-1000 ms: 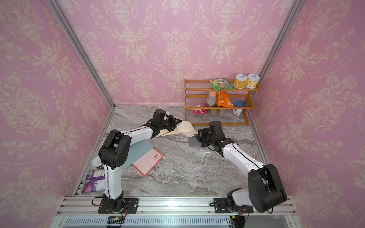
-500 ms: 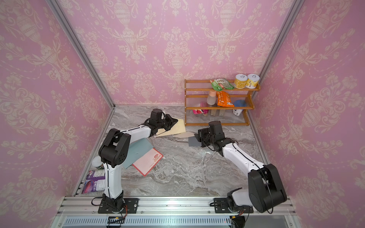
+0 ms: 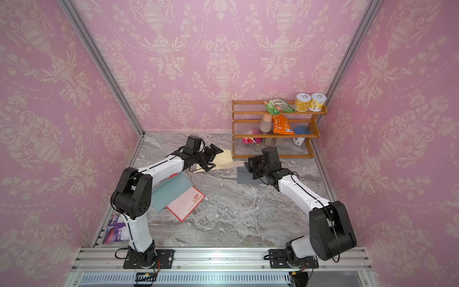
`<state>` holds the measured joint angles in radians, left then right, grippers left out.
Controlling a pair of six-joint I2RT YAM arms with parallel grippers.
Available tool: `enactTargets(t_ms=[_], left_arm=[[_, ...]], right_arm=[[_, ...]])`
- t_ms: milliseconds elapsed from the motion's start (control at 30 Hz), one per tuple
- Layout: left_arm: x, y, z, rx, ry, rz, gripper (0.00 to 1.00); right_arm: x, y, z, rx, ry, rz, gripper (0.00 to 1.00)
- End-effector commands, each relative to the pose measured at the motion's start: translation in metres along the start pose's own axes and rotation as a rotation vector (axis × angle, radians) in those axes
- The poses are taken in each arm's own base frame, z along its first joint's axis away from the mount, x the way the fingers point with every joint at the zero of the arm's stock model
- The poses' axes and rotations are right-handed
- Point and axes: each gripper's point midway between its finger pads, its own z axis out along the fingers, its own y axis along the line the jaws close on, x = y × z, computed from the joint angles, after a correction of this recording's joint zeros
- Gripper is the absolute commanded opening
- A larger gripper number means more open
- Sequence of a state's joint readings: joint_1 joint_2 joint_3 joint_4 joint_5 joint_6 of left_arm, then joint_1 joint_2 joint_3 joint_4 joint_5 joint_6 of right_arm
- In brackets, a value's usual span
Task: Fold the letter paper in half and place it into the envelope
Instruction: Fold the letter paper at the center of the board.
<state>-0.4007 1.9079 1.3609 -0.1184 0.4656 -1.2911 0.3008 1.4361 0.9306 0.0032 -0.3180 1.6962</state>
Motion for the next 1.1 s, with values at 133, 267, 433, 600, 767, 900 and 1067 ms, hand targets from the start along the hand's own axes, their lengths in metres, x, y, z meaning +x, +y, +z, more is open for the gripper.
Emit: enactTargets(t_ms=[133,267,433,600,767,900,1067], left_arm=[[0.022,0.027,-0.007,-0.090,0.073,-0.072,0.99],[0.021,0.027,0.001,-0.074,0.082,-0.103,0.99],[0.015,0.027,0.012,-0.049,0.070,-0.135,0.95],[0.007,0.023,0.027,-0.024,0.064,-0.147,0.78],[0.003,0.024,0.033,-0.027,0.069,-0.139,0.38],[0.001,0.027,0.036,-0.029,0.073,-0.146,0.06],[-0.002,0.020,0.036,-0.008,0.071,-0.146,0.00]], right_arm=[[0.004,0.029,0.009,-0.076,-0.007,-0.066,0.00],[0.013,0.034,0.014,-0.095,0.007,-0.081,0.00],[0.024,0.032,0.017,-0.096,0.032,-0.087,0.00],[0.030,0.026,0.016,-0.089,0.036,-0.092,0.00],[0.031,0.028,0.012,-0.097,0.036,-0.098,0.00],[0.031,0.027,0.011,-0.092,0.033,-0.100,0.00],[0.030,0.024,0.010,-0.084,0.029,-0.099,0.00]])
